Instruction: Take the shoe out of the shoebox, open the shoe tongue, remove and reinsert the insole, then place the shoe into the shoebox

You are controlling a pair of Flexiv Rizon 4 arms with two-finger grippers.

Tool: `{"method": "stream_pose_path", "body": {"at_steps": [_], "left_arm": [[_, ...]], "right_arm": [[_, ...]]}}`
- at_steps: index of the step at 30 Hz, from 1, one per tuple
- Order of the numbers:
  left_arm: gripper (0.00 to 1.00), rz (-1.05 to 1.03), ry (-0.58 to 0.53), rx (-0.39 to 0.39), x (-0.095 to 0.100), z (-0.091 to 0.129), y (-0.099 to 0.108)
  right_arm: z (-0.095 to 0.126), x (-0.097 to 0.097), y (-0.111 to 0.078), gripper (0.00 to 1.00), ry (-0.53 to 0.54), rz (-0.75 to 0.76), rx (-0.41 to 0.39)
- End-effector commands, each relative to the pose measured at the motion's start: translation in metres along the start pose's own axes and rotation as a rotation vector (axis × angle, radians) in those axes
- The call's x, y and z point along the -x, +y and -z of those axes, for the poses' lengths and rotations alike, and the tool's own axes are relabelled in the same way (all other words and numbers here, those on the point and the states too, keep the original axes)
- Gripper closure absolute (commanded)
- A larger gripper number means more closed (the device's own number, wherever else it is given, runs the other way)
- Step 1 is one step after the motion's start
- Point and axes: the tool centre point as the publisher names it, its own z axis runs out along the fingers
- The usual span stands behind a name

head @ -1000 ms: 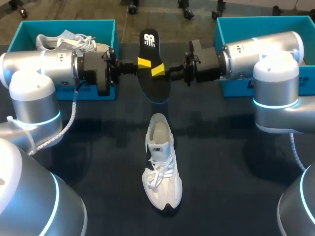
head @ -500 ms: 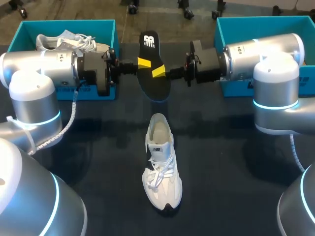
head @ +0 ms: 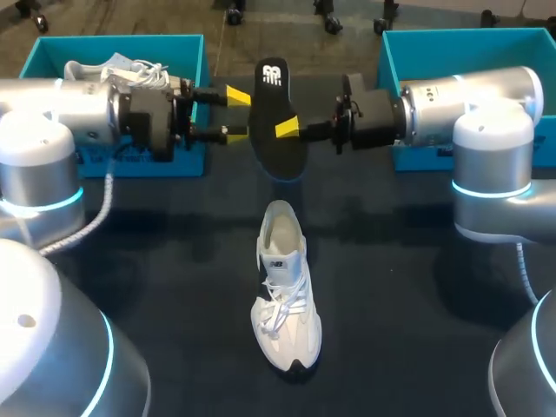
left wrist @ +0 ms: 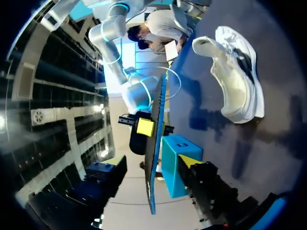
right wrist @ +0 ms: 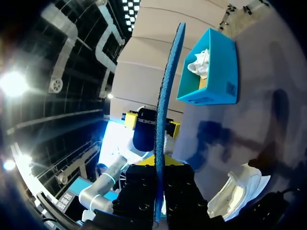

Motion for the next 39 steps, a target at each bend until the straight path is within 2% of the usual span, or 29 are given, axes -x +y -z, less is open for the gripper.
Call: {"method": "stream_pose_path", "body": {"at_steps": [1,8,9,11,14,17,19,20,21,36,37,39], "left_arm": [[0.00,0.000,0.026,0.002,0.006,0.007,-0.005],[0.00,0.000,0.026,0.002,0.006,0.007,-0.005],[0.00,0.019,0.048,0.034,0.006,0.007,-0.006],[0.00,0.073,0.082,0.024,0.005,0.013,-0.007],[0.00,0.164,0.172,0.078,0.007,0.026,-0.005],[0.00,0.342,0.294,0.071,0.010,0.041,-0.004],[0.00,0.536,0.427,0.073,0.013,0.047,-0.003],[0.00,0.596,0.490,0.126,0.012,0.049,-0.003],[0.00,0.596,0.490,0.126,0.012,0.049,-0.003],[0.00,0.596,0.490,0.126,0.012,0.049,-0.003],[0.00,0.706,0.490,0.149,0.010,0.047,-0.008],[0.00,0.798,0.503,0.174,0.007,0.047,-0.013]], "right_arm": [[0.001,0.000,-0.003,1.00,0.000,0.001,0.004],[0.001,0.000,-0.003,1.00,0.000,0.001,0.004],[0.001,0.000,-0.003,1.00,0.000,0.001,0.004],[0.002,0.004,0.001,1.00,-0.032,-0.007,0.008],[0.008,0.012,0.000,1.00,-0.017,0.019,0.027],[0.012,0.016,0.000,1.00,-0.034,0.040,0.044],[0.015,0.018,0.000,1.00,-0.039,0.068,0.046],[0.015,0.017,0.001,1.00,-0.064,0.078,0.040],[0.014,0.018,0.003,1.00,-0.077,0.084,0.017],[0.014,0.018,0.003,1.00,-0.077,0.084,0.017],[0.020,0.022,-0.002,1.00,-0.090,0.109,0.019],[0.026,0.026,-0.007,1.00,-0.087,0.139,0.034]]}}
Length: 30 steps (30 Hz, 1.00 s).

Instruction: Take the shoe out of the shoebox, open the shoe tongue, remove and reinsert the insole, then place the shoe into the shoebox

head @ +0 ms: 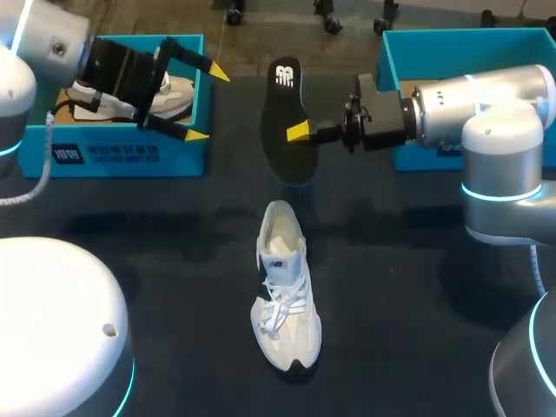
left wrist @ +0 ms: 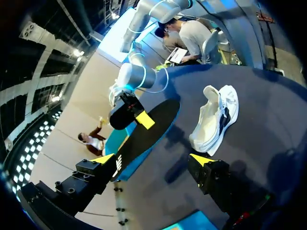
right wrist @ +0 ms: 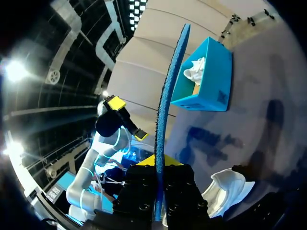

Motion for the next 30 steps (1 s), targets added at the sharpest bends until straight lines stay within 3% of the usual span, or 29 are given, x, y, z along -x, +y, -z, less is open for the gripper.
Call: {"method": "stream_pose_path", "body": {"at_steps": [1,3,5,6,7,19,30], "left_arm": [[0.00,0.175,0.072,0.017,-0.005,-0.002,-0.003],[0.00,0.312,0.099,0.057,-0.012,-0.007,-0.009],[0.00,0.530,0.144,0.043,-0.012,-0.007,-0.013],[0.00,0.616,0.166,0.081,-0.012,-0.007,-0.013],[0.00,0.673,0.127,0.207,-0.013,-0.007,-0.013],[0.00,0.673,0.127,0.207,-0.013,-0.007,-0.013],[0.00,0.860,0.188,0.306,-0.069,-0.012,-0.025]], "right_arm": [[0.010,0.005,-0.009,1.00,-0.002,0.027,0.019],[0.015,0.008,-0.016,1.00,0.008,0.071,0.024],[0.016,0.009,-0.020,1.00,0.004,0.095,0.023],[0.016,0.010,-0.021,1.00,0.002,0.102,0.018],[0.014,0.011,-0.022,1.00,0.002,0.109,0.016],[0.012,0.013,-0.022,1.00,0.002,0.113,0.012],[0.002,0.021,-0.043,1.00,0.013,0.241,0.087]]}}
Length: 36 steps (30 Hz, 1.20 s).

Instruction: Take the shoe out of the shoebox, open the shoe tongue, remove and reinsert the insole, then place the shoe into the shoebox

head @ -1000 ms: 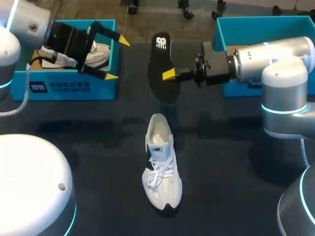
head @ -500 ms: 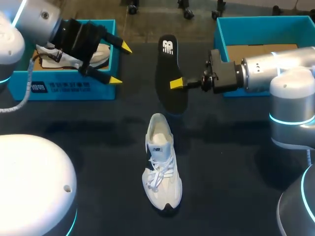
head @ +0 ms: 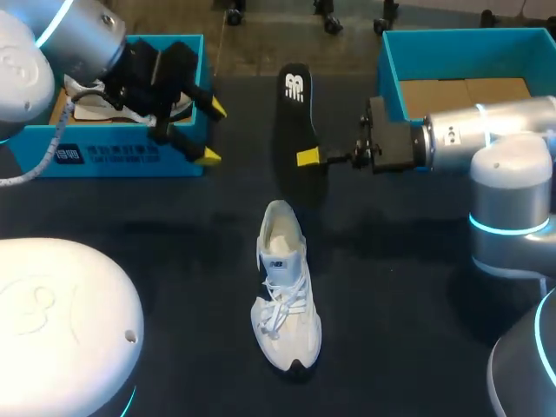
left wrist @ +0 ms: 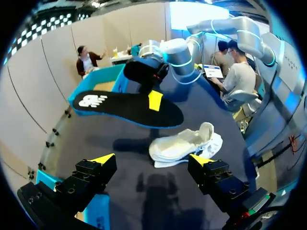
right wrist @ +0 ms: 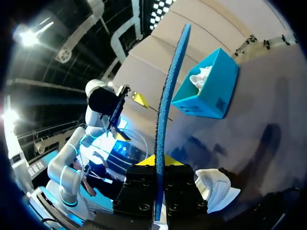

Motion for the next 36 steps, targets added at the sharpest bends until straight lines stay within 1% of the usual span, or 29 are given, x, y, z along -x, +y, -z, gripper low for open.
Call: {"method": "stream_pose_path", "body": {"at_steps": [1,3,12,13,14,15,16,17,22,23,25,26,36], "left_arm": [[0.00,0.006,0.014,0.025,-0.019,-0.006,0.007],[0.00,-0.084,0.053,0.057,-0.028,-0.014,0.015],[0.00,-0.084,0.053,0.057,-0.028,-0.014,0.015],[0.00,-0.090,0.057,0.060,-0.030,-0.016,0.015],[0.00,-0.105,0.062,0.070,-0.033,-0.027,0.015],[0.00,-0.113,0.064,0.079,-0.034,-0.029,0.016],[0.00,-0.125,0.056,0.105,-0.038,-0.041,0.019],[0.00,-0.131,0.079,0.090,-0.040,-0.046,0.023],[0.00,-0.136,0.107,0.106,-0.043,-0.062,0.037],[0.00,-0.126,0.124,0.102,-0.044,-0.065,0.039],[0.00,-0.132,0.158,0.121,-0.046,-0.072,0.046],[0.00,-0.132,0.158,0.121,-0.046,-0.072,0.046],[0.00,-0.132,0.158,0.121,-0.046,-0.072,0.046]], "right_arm": [[-0.005,-0.001,-0.010,1.00,0.013,0.034,0.049],[-0.010,0.003,-0.014,1.00,0.003,0.047,0.049],[-0.010,0.003,-0.014,1.00,0.003,0.047,0.049],[-0.010,0.003,-0.014,1.00,0.003,0.047,0.049],[-0.010,0.003,-0.014,1.00,0.003,0.047,0.049],[-0.011,0.004,-0.014,1.00,-0.003,0.047,0.048],[-0.014,0.007,-0.016,1.00,-0.007,0.051,0.044],[-0.018,0.010,-0.019,1.00,-0.004,0.059,0.045],[-0.027,0.017,-0.029,1.00,0.000,0.082,0.052],[-0.029,0.019,-0.031,1.00,-0.001,0.087,0.053],[-0.032,0.022,-0.035,1.00,0.005,0.094,0.061],[-0.034,0.025,-0.038,1.00,0.017,0.087,0.058],[-0.034,0.025,-0.038,1.00,0.017,0.087,0.058]]}}
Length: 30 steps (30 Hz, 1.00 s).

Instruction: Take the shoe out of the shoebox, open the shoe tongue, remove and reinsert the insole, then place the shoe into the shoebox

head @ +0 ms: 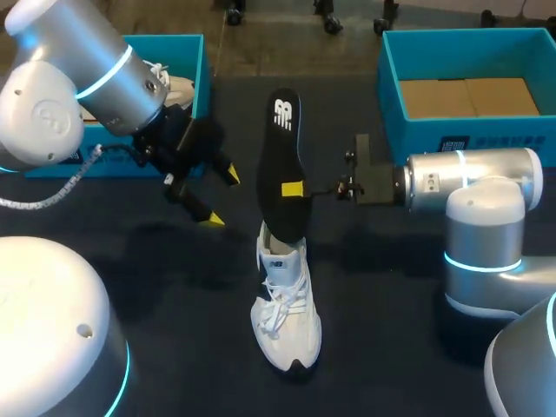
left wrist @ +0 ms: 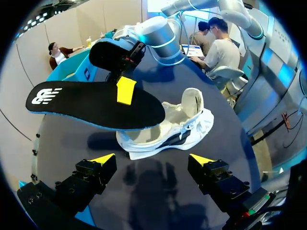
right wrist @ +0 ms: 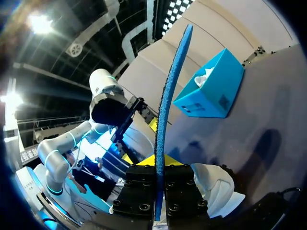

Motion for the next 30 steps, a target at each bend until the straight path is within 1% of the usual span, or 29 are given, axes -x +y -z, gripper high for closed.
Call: {"method": "stream_pose_path", "body": {"at_steps": [1,4,5,6,7,8,14,15,17,18,20,23,24,25,30], "left_arm": [[0.00,0.000,0.002,0.004,0.001,-0.001,0.000],[0.00,0.000,0.002,0.004,0.001,-0.001,0.000],[0.00,-0.016,0.004,-0.009,-0.001,-0.005,0.000],[0.00,-0.023,-0.017,-0.005,-0.002,-0.009,0.002],[0.00,-0.009,-0.002,-0.023,-0.002,-0.012,0.003],[0.00,-0.016,-0.013,-0.030,-0.004,-0.014,0.004],[0.00,0.011,-0.014,-0.031,-0.007,-0.029,0.012],[0.00,0.013,-0.027,-0.014,-0.008,-0.031,0.015],[0.00,0.033,-0.018,-0.024,-0.009,-0.034,0.018],[0.00,0.041,-0.028,-0.015,-0.010,-0.036,0.020],[0.00,0.052,-0.008,-0.021,-0.012,-0.038,0.022],[0.00,0.068,0.012,0.008,-0.014,-0.043,0.026],[0.00,0.070,0.035,0.020,-0.013,-0.044,0.029],[0.00,0.070,0.035,0.020,-0.013,-0.044,0.029],[0.00,0.070,0.035,0.020,-0.013,-0.044,0.029]], "right_arm": [[-0.003,0.000,0.001,1.00,-0.003,-0.001,-0.002],[-0.003,0.000,0.001,1.00,-0.003,-0.001,-0.002],[-0.003,0.000,0.001,1.00,-0.003,-0.001,-0.002],[-0.004,0.002,0.000,1.00,-0.002,0.000,-0.004],[-0.005,0.004,-0.002,1.00,-0.005,0.004,0.000],[-0.005,0.006,-0.003,1.00,0.005,0.013,-0.001],[-0.009,0.017,-0.010,1.00,0.024,0.059,-0.001],[-0.009,0.019,-0.010,1.00,0.029,0.066,0.004],[-0.009,0.020,-0.011,1.00,0.037,0.088,0.008],[-0.008,0.020,-0.011,1.00,0.039,0.099,0.009],[-0.009,0.017,-0.010,1.00,0.038,0.123,0.004],[-0.010,0.012,-0.008,1.00,0.031,0.166,-0.007],[-0.011,0.010,-0.007,1.00,0.032,0.189,-0.018],[-0.011,0.007,-0.007,1.00,0.019,0.220,-0.016],[-0.011,0.007,-0.007,1.00,0.019,0.220,-0.016]]}}
